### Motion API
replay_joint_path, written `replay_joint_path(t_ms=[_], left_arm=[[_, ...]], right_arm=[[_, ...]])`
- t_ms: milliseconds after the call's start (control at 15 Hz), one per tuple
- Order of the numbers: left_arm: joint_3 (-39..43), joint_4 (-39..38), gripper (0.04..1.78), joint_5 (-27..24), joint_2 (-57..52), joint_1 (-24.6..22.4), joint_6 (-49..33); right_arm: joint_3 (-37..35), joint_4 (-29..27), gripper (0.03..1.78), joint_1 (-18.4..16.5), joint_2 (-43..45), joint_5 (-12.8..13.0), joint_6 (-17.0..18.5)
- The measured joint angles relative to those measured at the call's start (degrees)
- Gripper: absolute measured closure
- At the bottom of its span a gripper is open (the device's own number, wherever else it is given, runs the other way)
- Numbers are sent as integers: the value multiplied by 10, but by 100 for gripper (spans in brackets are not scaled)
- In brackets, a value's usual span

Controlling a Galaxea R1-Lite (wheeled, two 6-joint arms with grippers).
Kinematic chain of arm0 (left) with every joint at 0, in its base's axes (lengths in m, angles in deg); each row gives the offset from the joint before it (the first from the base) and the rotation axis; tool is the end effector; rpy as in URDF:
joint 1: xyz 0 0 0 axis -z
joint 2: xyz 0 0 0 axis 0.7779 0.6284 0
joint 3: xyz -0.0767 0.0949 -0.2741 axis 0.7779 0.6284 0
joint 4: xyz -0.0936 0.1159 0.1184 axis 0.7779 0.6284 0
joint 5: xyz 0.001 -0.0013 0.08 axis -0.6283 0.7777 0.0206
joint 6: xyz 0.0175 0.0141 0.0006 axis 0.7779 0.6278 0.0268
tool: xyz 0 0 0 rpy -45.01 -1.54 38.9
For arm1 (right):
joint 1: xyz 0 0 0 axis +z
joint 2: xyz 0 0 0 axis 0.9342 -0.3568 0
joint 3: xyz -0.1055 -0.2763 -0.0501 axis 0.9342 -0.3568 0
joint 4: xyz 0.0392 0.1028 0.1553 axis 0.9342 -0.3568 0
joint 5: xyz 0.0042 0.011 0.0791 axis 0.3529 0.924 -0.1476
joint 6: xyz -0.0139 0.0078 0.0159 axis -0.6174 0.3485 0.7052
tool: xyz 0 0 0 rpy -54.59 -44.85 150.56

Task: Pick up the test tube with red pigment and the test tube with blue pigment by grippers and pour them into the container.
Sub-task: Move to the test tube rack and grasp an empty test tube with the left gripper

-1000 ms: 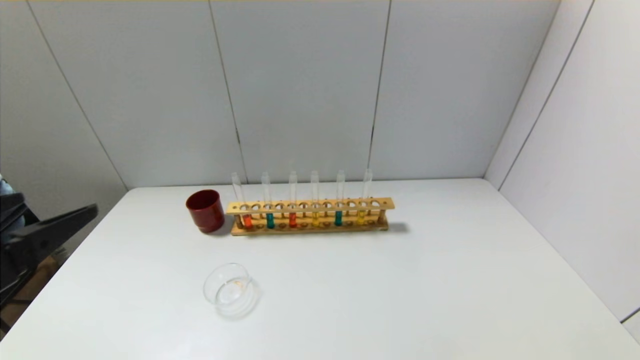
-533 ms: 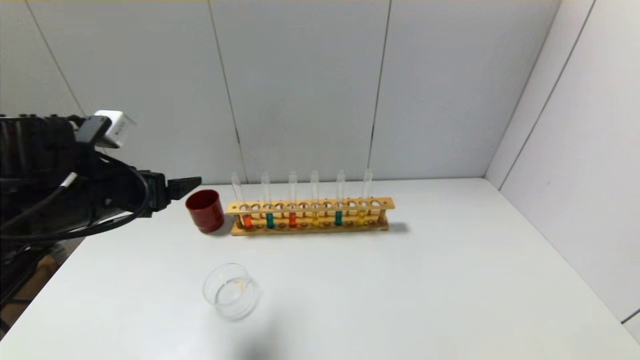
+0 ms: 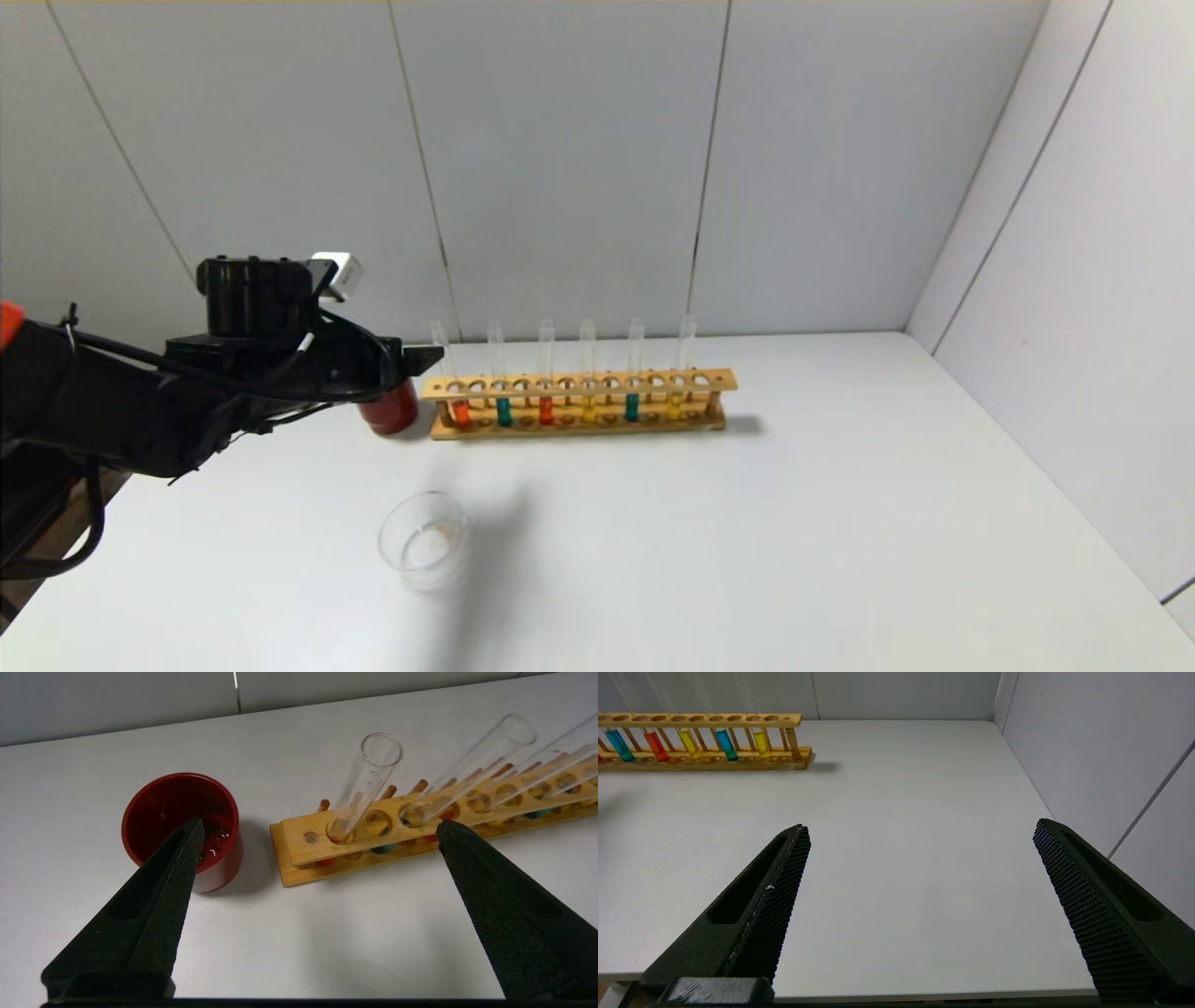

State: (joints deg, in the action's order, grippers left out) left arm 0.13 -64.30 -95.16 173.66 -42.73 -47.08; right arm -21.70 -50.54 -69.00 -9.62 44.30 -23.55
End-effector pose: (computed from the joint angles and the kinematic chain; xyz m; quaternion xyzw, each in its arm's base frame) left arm 0.3436 -0.0531 0.1482 -0.0253 0.1830 -0.1236 0.9750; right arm -0.0228 0.0001 0.0750 -0.0014 0.0030 0.0027 1.0000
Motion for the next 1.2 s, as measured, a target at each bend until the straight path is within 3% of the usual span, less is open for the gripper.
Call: replay_joint_path(t_ms=[600, 733, 933, 1200], left_arm=[[-71, -2, 8, 1, 101, 15, -15], [-79, -11, 14, 1, 113, 18, -17], [-82, -35, 44, 2, 128, 20, -17], [-88, -37, 116, 1, 139, 23, -19]], right_arm=[[0, 0, 6, 0, 0, 0, 0], [0, 0, 6, 0, 0, 0, 0], [0, 0, 6, 0, 0, 0, 0], [0, 0, 6, 0, 0, 0, 0]])
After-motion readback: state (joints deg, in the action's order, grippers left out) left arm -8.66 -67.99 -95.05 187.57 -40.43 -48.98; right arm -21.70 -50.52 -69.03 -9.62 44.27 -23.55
